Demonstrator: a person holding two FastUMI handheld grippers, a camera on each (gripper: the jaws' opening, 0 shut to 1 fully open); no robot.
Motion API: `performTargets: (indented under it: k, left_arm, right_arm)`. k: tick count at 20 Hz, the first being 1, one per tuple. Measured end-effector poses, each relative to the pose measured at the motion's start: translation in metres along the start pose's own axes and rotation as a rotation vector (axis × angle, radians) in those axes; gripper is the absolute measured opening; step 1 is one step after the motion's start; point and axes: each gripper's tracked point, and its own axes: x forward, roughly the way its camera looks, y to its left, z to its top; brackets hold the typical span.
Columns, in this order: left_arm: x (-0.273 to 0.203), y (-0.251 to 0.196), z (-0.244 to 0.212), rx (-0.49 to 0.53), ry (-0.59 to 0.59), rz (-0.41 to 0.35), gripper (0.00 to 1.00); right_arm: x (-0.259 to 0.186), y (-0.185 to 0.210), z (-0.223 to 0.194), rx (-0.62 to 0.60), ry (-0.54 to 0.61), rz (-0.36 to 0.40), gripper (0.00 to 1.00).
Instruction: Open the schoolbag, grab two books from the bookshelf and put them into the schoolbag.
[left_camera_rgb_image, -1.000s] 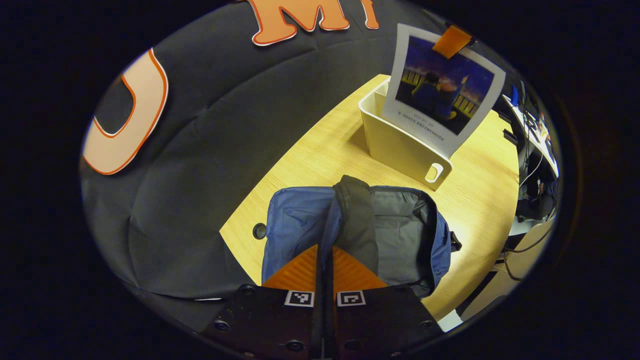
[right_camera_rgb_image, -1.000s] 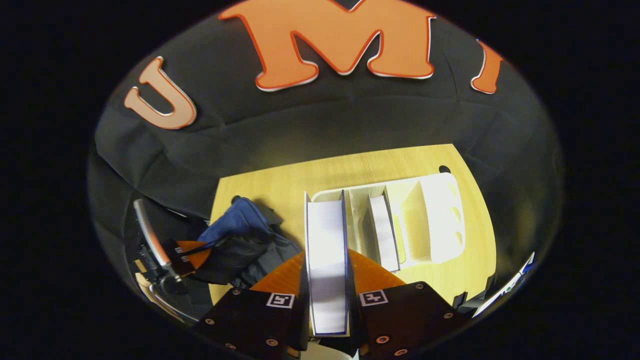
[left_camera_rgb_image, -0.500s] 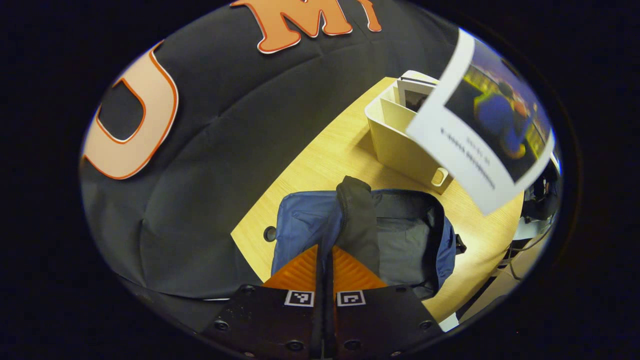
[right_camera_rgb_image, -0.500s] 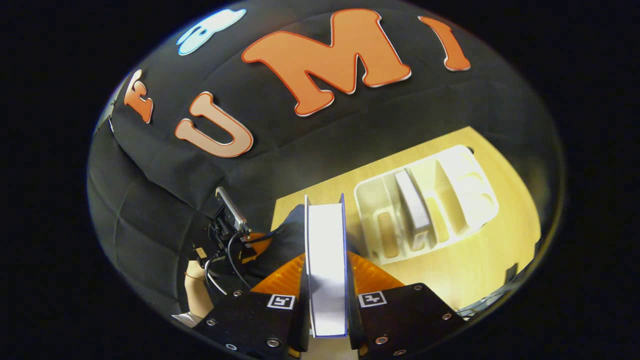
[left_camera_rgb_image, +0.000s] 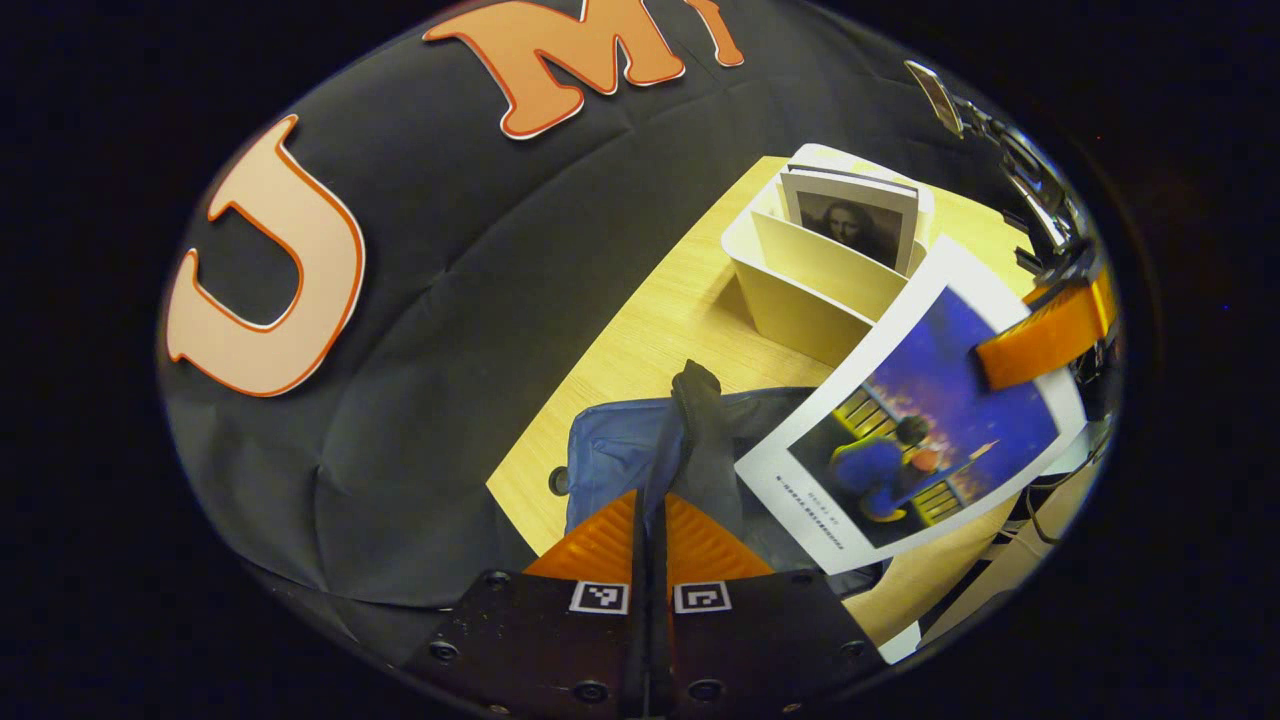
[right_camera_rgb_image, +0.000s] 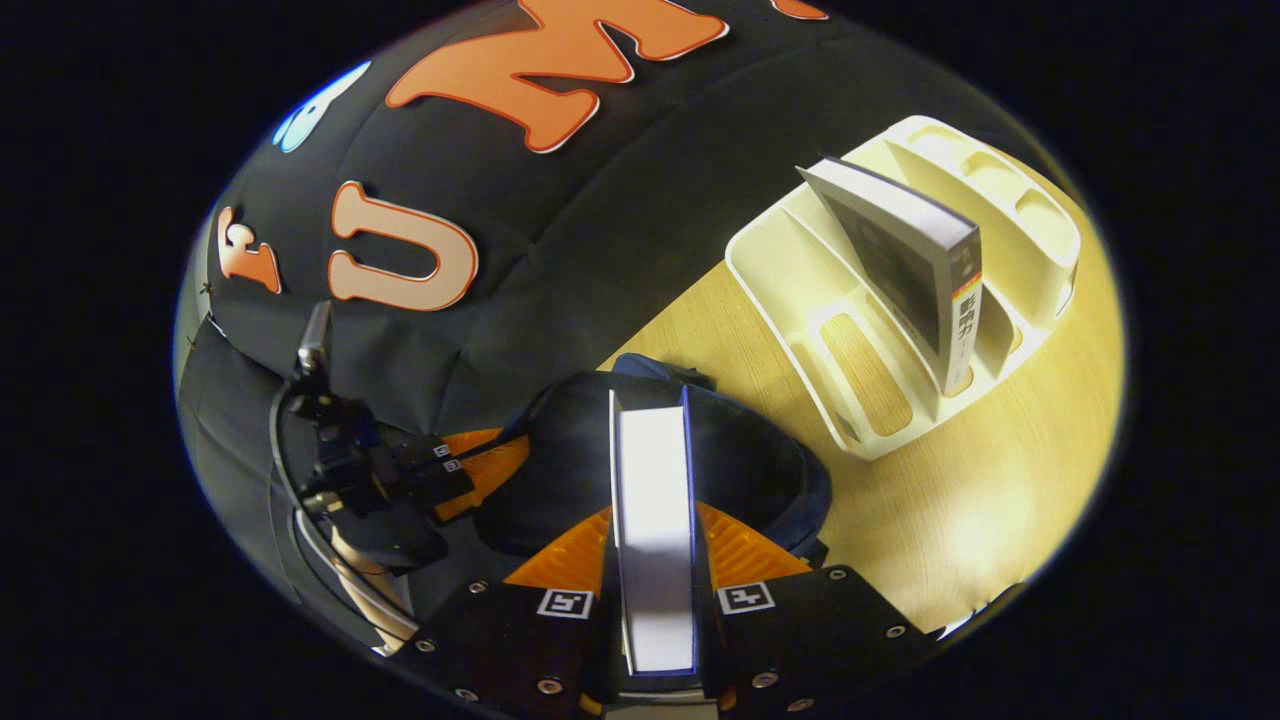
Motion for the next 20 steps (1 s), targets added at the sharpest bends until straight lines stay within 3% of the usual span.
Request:
performTargets:
  k: [6, 10, 13, 15, 16, 17, 19, 20]
  left_arm:
    - [-0.009, -0.01, 0.015, 0.035, -0.02, 0.011, 0.02]
    - [-0.014, -0.015, 0.014, 0.074, -0.016, 0.028, 0.03]
    - [-0.017, -0.013, 0.014, 0.109, -0.019, 0.049, 0.02]
    - [-0.027, -0.02, 0.017, 0.047, -0.038, 0.003, 0.02]
    - [-0.016, -0.018, 0.017, 0.066, -0.029, 0.025, 0.01]
    - [-0.012, -0.013, 0.01, 0.084, -0.007, 0.038, 0.01]
    - [-0.009, -0.017, 0.006, 0.079, 0.002, 0.023, 0.01]
    - [-0.008, -0.016, 0.004, 0.067, 0.0, 0.016, 0.01]
  right_arm:
    - [0.069, 0.0, -0.014, 0.047, -0.013, -0.005, 0.3]
    - [0.1, 0.005, -0.01, 0.108, -0.078, -0.021, 0.3]
    - [0.118, 0.015, -0.005, 0.187, -0.151, 0.015, 0.3]
    - [0.136, 0.021, -0.017, 0.171, -0.14, 0.009, 0.3]
    - [0.144, 0.022, -0.028, 0.16, -0.094, -0.008, 0.41]
    - [0.152, 0.022, -0.039, 0.151, -0.062, -0.021, 0.32]
    - [0.155, 0.019, -0.047, 0.141, -0.042, -0.045, 0.37]
    - [0.153, 0.016, -0.045, 0.131, -0.031, -0.061, 0.24]
